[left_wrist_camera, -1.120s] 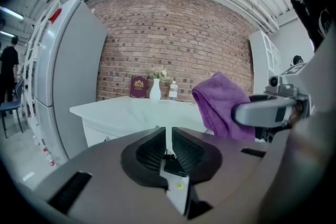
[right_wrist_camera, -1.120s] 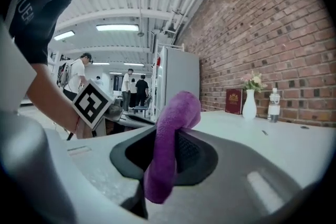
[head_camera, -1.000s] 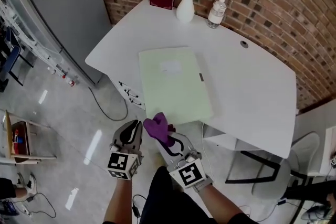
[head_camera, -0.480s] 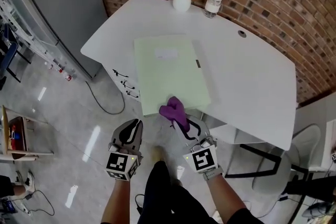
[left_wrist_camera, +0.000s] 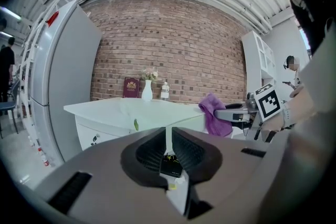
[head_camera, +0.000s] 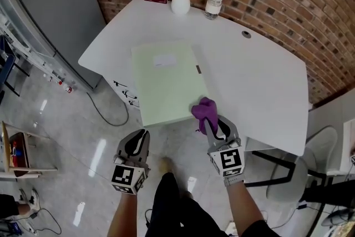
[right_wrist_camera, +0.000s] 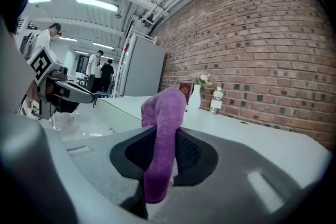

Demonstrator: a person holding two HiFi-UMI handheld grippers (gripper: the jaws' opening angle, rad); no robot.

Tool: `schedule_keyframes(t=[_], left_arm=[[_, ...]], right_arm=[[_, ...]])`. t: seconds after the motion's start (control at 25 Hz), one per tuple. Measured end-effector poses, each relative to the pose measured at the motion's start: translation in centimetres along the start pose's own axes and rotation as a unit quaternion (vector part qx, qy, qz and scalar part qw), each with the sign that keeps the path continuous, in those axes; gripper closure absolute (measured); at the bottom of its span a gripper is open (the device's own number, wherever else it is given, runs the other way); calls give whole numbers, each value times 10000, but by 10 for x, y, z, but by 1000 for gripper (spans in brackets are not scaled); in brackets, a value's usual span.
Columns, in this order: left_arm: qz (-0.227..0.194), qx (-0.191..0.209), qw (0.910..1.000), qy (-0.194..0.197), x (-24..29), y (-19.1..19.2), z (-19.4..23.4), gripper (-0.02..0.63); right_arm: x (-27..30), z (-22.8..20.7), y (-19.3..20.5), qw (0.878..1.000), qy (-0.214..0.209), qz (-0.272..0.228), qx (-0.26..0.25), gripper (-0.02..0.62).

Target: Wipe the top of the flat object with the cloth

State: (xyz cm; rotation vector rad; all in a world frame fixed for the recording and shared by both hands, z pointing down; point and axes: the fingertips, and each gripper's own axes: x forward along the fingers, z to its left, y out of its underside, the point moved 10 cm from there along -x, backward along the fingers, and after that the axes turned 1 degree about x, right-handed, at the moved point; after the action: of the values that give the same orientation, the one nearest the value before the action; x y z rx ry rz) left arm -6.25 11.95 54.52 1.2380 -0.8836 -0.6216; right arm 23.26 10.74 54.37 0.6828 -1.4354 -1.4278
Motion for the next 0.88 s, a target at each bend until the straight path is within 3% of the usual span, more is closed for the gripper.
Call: schedule_keyframes(t=[0.32, 0.36, 0.4, 0.56, 0.64, 0.76, 0.8, 0.88], left_arm=[[16, -250, 9994, -247, 4, -8, 4, 561], [37, -366, 9990, -249, 5, -9, 5, 517], [64, -531, 9983, -246, 6, -10, 6, 430], [104, -1486, 9887, -185, 13, -14, 12, 351], [71, -2297, 9732, -87, 19, -12, 16, 332], [-133, -3656, 9306, 119, 28, -6, 27, 314], [-158, -3940, 9188, 174, 31, -5, 31, 310], [-102, -4247, 9049, 256, 37, -2, 37, 301]], right_arm=[[-14, -24, -13, 9991, 418, -52, 76, 517], [-16, -26, -16, 9990, 436, -94, 58, 517], [-18, -28, -19, 9989, 444, -131, 60, 517], [-20, -34, -33, 9989, 401, -208, 110, 517], [-18, -35, -41, 9991, 337, -221, 107, 517], [-11, -32, -57, 9995, 104, -313, -16, 517], [-7, -31, -63, 9993, 27, -358, -56, 517], [1, -28, -71, 9990, -99, -437, -69, 517]])
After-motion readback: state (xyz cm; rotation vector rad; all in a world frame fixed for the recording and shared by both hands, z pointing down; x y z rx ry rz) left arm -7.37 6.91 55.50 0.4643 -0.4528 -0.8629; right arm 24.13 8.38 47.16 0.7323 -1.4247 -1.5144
